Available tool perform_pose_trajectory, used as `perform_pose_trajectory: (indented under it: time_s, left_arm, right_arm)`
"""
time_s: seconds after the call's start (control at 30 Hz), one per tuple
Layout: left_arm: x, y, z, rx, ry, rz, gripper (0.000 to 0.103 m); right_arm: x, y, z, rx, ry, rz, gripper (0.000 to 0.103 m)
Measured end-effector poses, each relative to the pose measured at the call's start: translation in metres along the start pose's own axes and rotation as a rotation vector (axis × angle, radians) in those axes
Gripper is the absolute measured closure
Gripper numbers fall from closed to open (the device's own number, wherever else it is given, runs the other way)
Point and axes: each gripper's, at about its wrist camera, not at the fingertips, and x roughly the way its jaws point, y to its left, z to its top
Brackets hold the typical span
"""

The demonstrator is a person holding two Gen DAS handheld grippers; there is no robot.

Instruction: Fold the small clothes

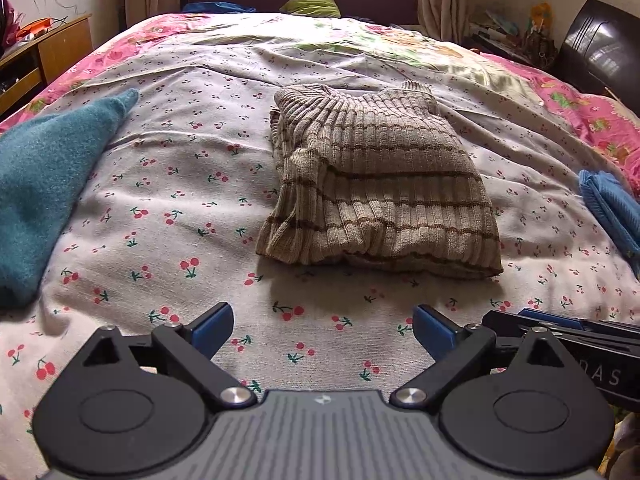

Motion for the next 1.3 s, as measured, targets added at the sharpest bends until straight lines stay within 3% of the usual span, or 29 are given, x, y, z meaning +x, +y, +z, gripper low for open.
perform_pose_trajectory:
  time_s: [1.3]
  left_arm:
    - [-0.003, -0.0025, -0.0013, 0.012, -0.017, 0.012, 0.0]
  right_arm:
    - [0.0, -0.0003, -0.0014, 0.001, 0.0, 0.004, 0.068]
